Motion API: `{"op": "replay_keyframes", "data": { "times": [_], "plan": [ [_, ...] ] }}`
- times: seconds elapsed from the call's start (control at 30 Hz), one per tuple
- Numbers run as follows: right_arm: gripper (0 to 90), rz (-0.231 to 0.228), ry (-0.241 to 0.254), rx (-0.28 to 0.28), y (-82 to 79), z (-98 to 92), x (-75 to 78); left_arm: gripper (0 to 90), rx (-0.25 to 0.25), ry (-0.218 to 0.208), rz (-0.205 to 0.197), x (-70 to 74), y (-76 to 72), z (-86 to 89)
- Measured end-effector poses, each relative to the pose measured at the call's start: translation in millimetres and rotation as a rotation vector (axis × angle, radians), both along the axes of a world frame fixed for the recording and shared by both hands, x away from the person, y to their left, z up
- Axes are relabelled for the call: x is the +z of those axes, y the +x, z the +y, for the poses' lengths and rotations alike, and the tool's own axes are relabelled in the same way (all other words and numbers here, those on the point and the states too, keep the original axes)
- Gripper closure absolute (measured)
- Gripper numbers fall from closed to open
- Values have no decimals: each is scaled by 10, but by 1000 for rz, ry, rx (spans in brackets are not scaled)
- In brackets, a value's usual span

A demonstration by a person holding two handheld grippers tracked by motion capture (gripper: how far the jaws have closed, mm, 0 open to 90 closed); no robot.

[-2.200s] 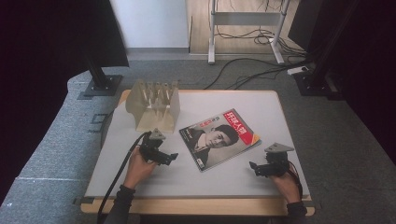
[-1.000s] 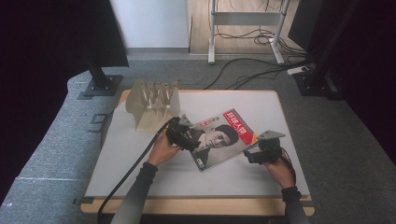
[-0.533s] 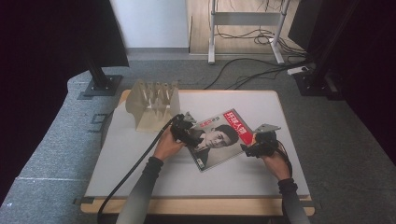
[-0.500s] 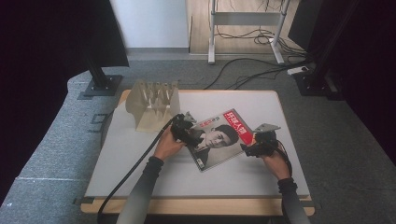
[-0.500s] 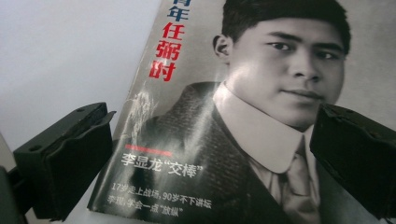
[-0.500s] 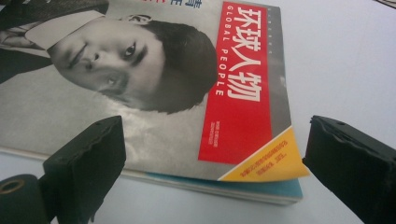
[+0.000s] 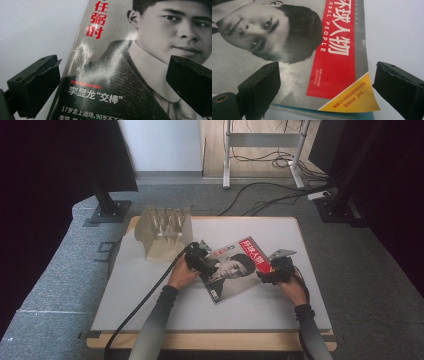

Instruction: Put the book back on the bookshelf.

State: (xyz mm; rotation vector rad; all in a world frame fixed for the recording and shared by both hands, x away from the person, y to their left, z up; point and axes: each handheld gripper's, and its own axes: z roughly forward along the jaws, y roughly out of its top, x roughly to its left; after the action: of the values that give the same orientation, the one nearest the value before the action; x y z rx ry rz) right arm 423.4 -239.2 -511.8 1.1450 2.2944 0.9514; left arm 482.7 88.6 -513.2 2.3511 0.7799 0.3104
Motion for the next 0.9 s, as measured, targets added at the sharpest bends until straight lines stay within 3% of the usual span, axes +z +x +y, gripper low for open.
{"op": "replay_keyframes", "data": {
  "times": [0.3,0.57,0.9],
  "plan": [
    [64,36,8,-6,71,-32,-142,0,22,-20,22,-85,62,11],
    [62,45,23,-4,98,-45,-158,0,37,-62,42,-123,101,12],
    [52,68,46,0,152,-51,-176,0,31,-64,45,-130,86,-2]
  ]
}}
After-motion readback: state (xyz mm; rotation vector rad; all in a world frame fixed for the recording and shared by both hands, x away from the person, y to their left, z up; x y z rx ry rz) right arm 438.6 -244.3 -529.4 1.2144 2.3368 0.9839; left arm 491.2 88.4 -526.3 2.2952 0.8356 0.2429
